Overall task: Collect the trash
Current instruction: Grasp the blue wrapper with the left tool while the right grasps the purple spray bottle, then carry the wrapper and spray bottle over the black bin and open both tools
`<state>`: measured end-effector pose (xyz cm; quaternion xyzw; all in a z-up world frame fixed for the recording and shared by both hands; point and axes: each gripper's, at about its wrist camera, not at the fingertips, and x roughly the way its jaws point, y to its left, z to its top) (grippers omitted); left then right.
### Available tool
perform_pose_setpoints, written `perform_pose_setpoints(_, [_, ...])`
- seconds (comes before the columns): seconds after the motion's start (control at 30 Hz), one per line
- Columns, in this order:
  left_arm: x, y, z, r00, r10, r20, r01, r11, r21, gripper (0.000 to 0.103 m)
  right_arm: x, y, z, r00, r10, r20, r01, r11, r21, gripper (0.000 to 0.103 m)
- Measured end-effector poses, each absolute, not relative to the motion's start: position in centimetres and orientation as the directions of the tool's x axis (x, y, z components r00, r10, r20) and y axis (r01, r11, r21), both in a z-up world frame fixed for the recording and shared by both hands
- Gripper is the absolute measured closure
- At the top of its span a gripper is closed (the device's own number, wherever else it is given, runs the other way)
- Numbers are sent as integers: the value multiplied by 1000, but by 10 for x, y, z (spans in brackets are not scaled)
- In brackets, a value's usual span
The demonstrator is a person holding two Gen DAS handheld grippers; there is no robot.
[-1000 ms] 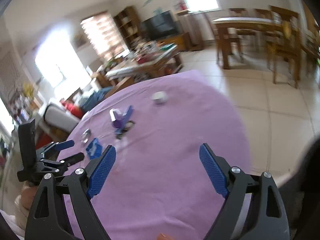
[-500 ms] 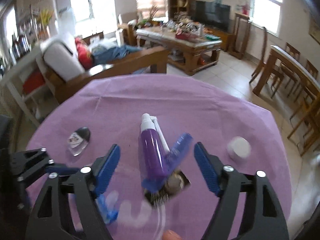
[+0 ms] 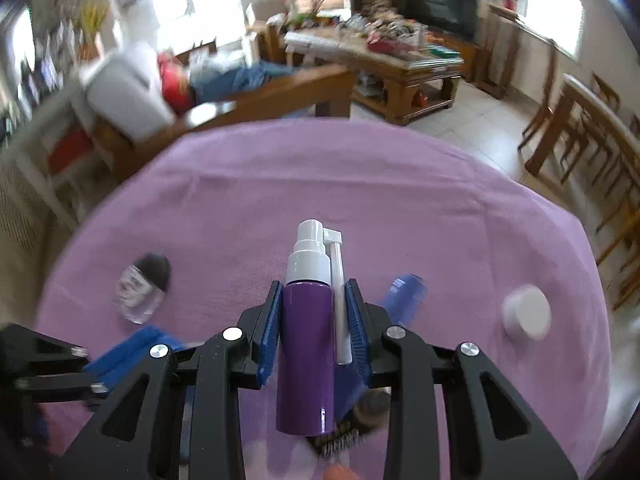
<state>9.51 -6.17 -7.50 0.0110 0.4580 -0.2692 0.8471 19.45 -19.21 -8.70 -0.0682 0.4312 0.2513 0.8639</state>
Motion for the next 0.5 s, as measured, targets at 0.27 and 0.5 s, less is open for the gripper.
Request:
perform_pose_setpoints(0.27, [84, -59, -65, 470, -492, -733, 481, 839, -254, 77, 108, -303, -30, 659, 449, -604, -349, 893, 283, 72])
perform_pose_setpoints(0.5, [58, -111, -39, 451, -575, -682, 574, 773, -272, 77, 10, -421, -1, 790, 327, -518, -171, 930, 327, 72])
